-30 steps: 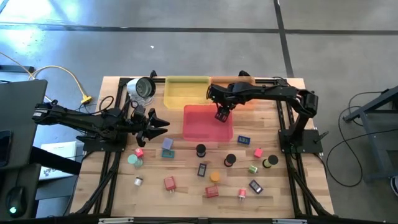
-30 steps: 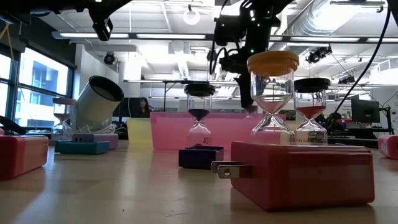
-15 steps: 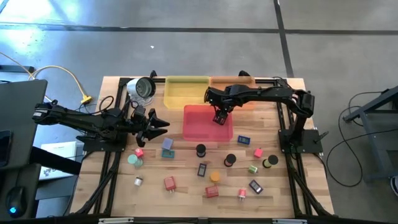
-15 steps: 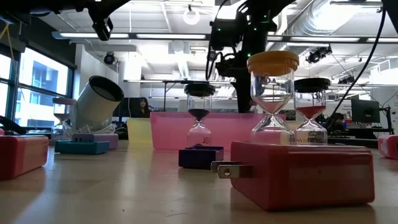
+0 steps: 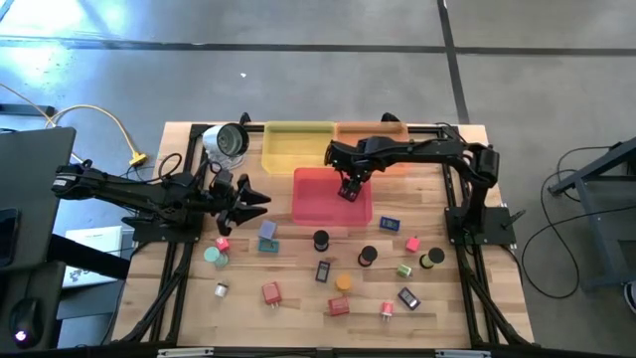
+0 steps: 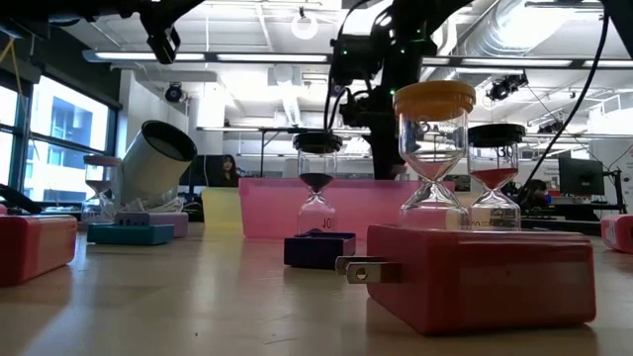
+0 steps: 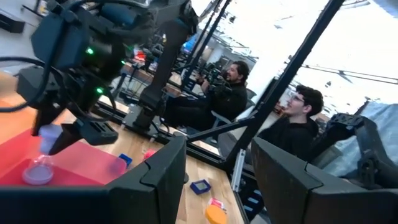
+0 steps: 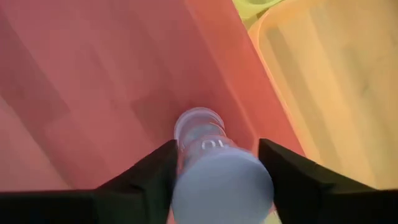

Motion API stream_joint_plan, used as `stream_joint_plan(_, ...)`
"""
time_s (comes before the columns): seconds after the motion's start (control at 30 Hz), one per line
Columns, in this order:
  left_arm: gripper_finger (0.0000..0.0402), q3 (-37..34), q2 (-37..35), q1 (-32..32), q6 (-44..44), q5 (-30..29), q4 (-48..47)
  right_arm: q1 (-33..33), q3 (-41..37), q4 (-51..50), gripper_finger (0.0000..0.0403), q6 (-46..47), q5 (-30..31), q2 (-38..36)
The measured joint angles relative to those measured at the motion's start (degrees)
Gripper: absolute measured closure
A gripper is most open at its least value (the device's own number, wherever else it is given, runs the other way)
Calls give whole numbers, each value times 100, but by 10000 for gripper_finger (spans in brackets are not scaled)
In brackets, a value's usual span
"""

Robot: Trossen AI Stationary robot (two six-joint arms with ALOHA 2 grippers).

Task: Pick & Place Office items
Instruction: Put the right violet hourglass into the red bin, then put the blue digital clock into the orange bin

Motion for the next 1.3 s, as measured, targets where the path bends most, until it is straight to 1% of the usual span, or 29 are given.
stream_joint_plan(0.1,224,0,0,0,-59,163,0,0,0,11,136,3,2,-2)
stream_joint_plan(0.17,224,0,1,0,-62,233,0,0,0,88,117,3,7,-2)
stream_joint_plan(0.33,224,0,-1,0,-76,231,0,0,0,241,91,6,22,-4)
stream_joint_plan(0.57,224,0,1,0,-76,227,0,1,1,218,90,6,88,-299)
stream_joint_plan(0.77,224,0,1,0,-75,222,0,121,96,-104,94,320,-79,-922)
stream_joint_plan(0.9,224,0,1,0,-76,205,0,333,96,-672,94,542,-245,-1421)
stream_joint_plan(1.07,224,0,1,0,-75,205,-1,583,94,-1777,94,734,-890,-1934)
stream_joint_plan(1.13,224,0,1,4,-75,153,-1,671,94,-2175,94,729,-1008,-2072)
stream_joint_plan(1.2,224,0,1,4,-75,76,0,816,92,-2471,94,733,-992,-2145)
stream_joint_plan(1.3,224,0,1,5,-75,8,0,993,90,-2751,94,726,-776,-2205)
